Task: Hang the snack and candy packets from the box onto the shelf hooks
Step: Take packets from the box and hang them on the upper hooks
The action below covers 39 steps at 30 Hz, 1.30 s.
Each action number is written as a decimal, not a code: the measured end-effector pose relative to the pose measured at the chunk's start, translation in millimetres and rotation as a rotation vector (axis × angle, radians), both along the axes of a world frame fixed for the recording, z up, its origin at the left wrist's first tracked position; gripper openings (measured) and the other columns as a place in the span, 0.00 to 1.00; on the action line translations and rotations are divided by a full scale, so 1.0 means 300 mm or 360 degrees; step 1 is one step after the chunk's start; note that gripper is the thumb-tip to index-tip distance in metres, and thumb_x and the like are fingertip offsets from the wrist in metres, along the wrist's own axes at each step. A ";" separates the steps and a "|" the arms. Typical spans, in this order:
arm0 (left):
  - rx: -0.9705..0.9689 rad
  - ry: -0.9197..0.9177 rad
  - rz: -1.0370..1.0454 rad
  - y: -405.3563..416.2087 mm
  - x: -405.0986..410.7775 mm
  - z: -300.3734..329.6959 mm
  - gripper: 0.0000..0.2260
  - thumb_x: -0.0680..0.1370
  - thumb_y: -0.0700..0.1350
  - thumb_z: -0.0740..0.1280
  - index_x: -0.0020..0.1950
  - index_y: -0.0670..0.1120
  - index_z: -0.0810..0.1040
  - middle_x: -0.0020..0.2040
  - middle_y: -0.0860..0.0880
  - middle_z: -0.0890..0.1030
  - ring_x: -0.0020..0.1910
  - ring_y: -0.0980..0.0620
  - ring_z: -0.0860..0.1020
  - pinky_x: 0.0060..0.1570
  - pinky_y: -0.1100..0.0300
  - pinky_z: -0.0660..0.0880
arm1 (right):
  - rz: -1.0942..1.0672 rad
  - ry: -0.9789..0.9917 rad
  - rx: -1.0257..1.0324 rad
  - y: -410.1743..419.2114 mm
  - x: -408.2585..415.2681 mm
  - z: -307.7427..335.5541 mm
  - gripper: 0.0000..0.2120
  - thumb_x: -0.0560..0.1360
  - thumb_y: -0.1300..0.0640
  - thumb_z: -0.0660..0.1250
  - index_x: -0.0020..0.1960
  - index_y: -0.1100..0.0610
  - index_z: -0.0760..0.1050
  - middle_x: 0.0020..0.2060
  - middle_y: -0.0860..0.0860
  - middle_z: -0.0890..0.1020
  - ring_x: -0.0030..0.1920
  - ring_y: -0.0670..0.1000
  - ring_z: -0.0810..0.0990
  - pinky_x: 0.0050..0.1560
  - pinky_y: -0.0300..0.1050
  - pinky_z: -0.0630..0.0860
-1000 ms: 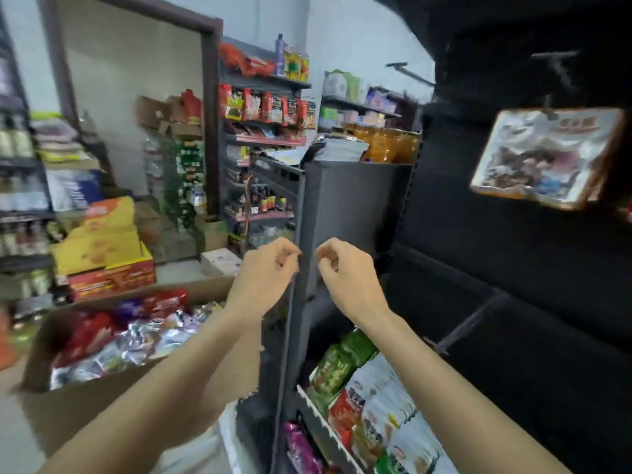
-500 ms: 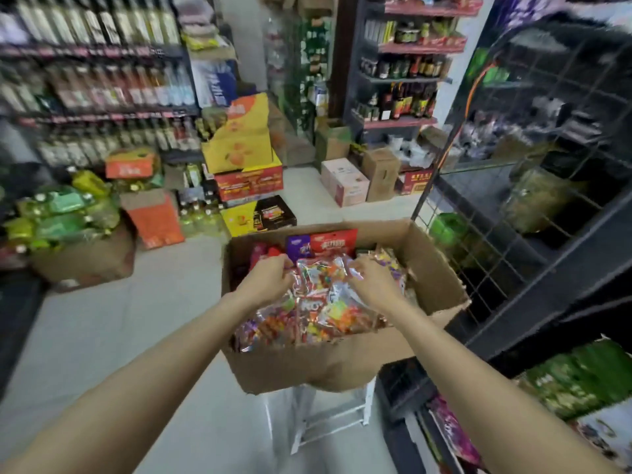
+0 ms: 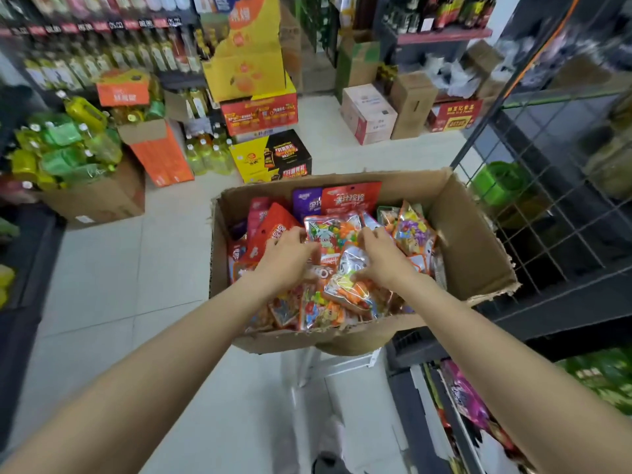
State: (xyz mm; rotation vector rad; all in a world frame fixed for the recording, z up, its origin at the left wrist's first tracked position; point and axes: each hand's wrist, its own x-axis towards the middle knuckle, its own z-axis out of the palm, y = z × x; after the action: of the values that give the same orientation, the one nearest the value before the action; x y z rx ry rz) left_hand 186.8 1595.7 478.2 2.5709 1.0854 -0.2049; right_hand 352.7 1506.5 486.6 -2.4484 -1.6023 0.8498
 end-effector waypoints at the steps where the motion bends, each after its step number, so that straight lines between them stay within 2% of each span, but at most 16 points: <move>1: 0.0002 0.0006 0.0023 -0.003 0.012 -0.001 0.17 0.70 0.54 0.73 0.56 0.51 0.76 0.69 0.45 0.64 0.69 0.43 0.62 0.67 0.44 0.58 | -0.0024 0.0006 -0.0001 0.007 0.018 -0.004 0.37 0.66 0.53 0.78 0.67 0.60 0.62 0.67 0.59 0.61 0.67 0.60 0.65 0.63 0.52 0.70; 5: -0.0042 -0.0032 0.0125 -0.004 0.044 -0.004 0.12 0.70 0.48 0.74 0.51 0.47 0.77 0.67 0.45 0.64 0.67 0.44 0.61 0.64 0.47 0.62 | -0.0055 -0.0024 -0.0072 0.041 0.015 0.005 0.24 0.67 0.53 0.77 0.53 0.62 0.70 0.61 0.59 0.63 0.53 0.59 0.74 0.56 0.49 0.72; 7: -0.0141 -0.0147 0.0194 0.002 0.047 -0.006 0.09 0.70 0.46 0.75 0.45 0.46 0.78 0.65 0.45 0.65 0.65 0.45 0.62 0.63 0.49 0.65 | 0.0039 -0.0106 -0.0039 0.040 0.023 0.010 0.15 0.70 0.54 0.75 0.39 0.60 0.71 0.48 0.55 0.69 0.41 0.55 0.74 0.45 0.47 0.71; 9: -0.0236 -0.0290 0.0287 0.009 0.045 -0.011 0.07 0.69 0.44 0.75 0.42 0.46 0.79 0.63 0.46 0.67 0.65 0.47 0.64 0.62 0.49 0.67 | 0.0082 -0.0135 0.0033 0.041 0.046 0.004 0.17 0.72 0.55 0.73 0.34 0.59 0.67 0.36 0.52 0.70 0.35 0.54 0.72 0.39 0.46 0.68; 11: -0.0283 -0.0447 0.0359 0.016 0.042 -0.005 0.07 0.69 0.44 0.75 0.40 0.47 0.77 0.57 0.48 0.72 0.60 0.49 0.69 0.56 0.54 0.69 | 0.0098 -0.0135 0.0124 0.038 0.068 0.010 0.12 0.74 0.55 0.70 0.39 0.60 0.70 0.33 0.51 0.72 0.35 0.53 0.73 0.37 0.46 0.68; 14: -0.0408 -0.0629 0.0507 0.030 0.055 0.015 0.06 0.70 0.44 0.75 0.38 0.45 0.79 0.38 0.54 0.76 0.41 0.55 0.74 0.39 0.59 0.67 | 0.0048 -0.0017 0.0249 0.033 0.093 0.027 0.11 0.77 0.56 0.67 0.57 0.59 0.73 0.42 0.53 0.79 0.42 0.55 0.78 0.43 0.50 0.76; 16: -0.0590 -0.0811 0.0717 0.038 0.079 0.023 0.04 0.72 0.41 0.72 0.39 0.41 0.81 0.36 0.51 0.79 0.36 0.56 0.75 0.40 0.59 0.72 | -0.0008 0.0060 0.0364 0.030 0.104 0.034 0.11 0.77 0.57 0.66 0.58 0.57 0.71 0.46 0.54 0.80 0.45 0.57 0.78 0.47 0.53 0.77; 20: -0.0596 -0.1062 0.1069 0.032 0.152 0.035 0.10 0.72 0.39 0.73 0.46 0.43 0.73 0.37 0.50 0.78 0.41 0.51 0.77 0.45 0.55 0.76 | -0.0121 0.0188 0.0525 0.014 0.125 0.063 0.08 0.78 0.57 0.65 0.49 0.54 0.64 0.36 0.47 0.72 0.40 0.53 0.73 0.38 0.47 0.66; 22: -0.0556 -0.1106 0.1121 0.029 0.183 0.061 0.14 0.73 0.39 0.72 0.51 0.43 0.68 0.36 0.51 0.77 0.40 0.53 0.77 0.40 0.61 0.74 | -0.0164 0.0222 0.0586 0.006 0.139 0.095 0.10 0.77 0.57 0.66 0.47 0.57 0.64 0.34 0.46 0.69 0.36 0.50 0.69 0.35 0.44 0.64; 24: -0.0437 -0.1094 0.0985 0.028 0.196 0.102 0.07 0.76 0.40 0.69 0.48 0.43 0.71 0.35 0.50 0.78 0.40 0.56 0.77 0.32 0.69 0.69 | -0.0204 0.0255 0.0681 -0.003 0.157 0.135 0.11 0.76 0.56 0.68 0.46 0.58 0.65 0.34 0.45 0.70 0.37 0.48 0.68 0.33 0.42 0.61; 27: -0.0229 -0.1172 0.0771 0.020 0.177 0.189 0.09 0.79 0.42 0.63 0.40 0.42 0.75 0.36 0.47 0.78 0.37 0.52 0.76 0.38 0.58 0.69 | -0.0276 0.0259 0.0815 -0.025 0.173 0.205 0.10 0.74 0.56 0.70 0.40 0.56 0.69 0.30 0.44 0.69 0.39 0.49 0.69 0.33 0.43 0.58; 30: -0.0178 -0.1369 0.0732 0.026 0.149 0.287 0.09 0.80 0.44 0.61 0.43 0.42 0.75 0.40 0.45 0.79 0.41 0.48 0.76 0.41 0.54 0.69 | -0.0323 0.0276 0.0904 -0.063 0.160 0.291 0.10 0.74 0.55 0.70 0.37 0.58 0.75 0.30 0.51 0.76 0.36 0.51 0.73 0.37 0.43 0.65; 33: -0.0123 -0.1525 0.0784 0.012 0.131 0.390 0.08 0.81 0.45 0.61 0.42 0.44 0.73 0.38 0.49 0.76 0.39 0.49 0.74 0.37 0.57 0.66 | -0.0408 0.0442 0.0962 -0.115 0.132 0.394 0.09 0.74 0.54 0.70 0.46 0.61 0.80 0.36 0.59 0.79 0.37 0.51 0.74 0.36 0.42 0.66; 35: -0.0273 -0.1712 0.0920 -0.013 0.125 0.459 0.10 0.81 0.45 0.61 0.40 0.46 0.72 0.35 0.50 0.74 0.37 0.50 0.73 0.37 0.58 0.68 | -0.0511 0.0696 0.0984 -0.169 0.097 0.467 0.07 0.75 0.57 0.69 0.50 0.59 0.79 0.41 0.57 0.81 0.38 0.54 0.78 0.38 0.39 0.70; 37: -0.0580 -0.1959 0.0987 -0.049 0.125 0.525 0.12 0.81 0.44 0.61 0.36 0.48 0.70 0.34 0.50 0.74 0.37 0.50 0.75 0.40 0.57 0.72 | -0.0587 0.0827 0.1039 -0.230 0.072 0.521 0.08 0.76 0.57 0.68 0.53 0.59 0.78 0.49 0.59 0.82 0.49 0.61 0.80 0.49 0.47 0.74; 39: -0.0863 -0.2092 0.0956 -0.108 0.132 0.591 0.13 0.80 0.41 0.60 0.36 0.48 0.70 0.33 0.49 0.73 0.35 0.50 0.76 0.39 0.57 0.73 | -0.0637 0.0944 0.1124 -0.309 0.027 0.583 0.06 0.77 0.57 0.67 0.52 0.57 0.78 0.47 0.58 0.83 0.48 0.60 0.81 0.52 0.53 0.75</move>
State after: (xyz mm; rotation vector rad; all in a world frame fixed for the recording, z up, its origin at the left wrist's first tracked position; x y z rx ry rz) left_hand 226.5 1563.5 655.4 1.2707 0.9315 1.0207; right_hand 360.8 1413.7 661.6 -1.7025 -0.9302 0.6858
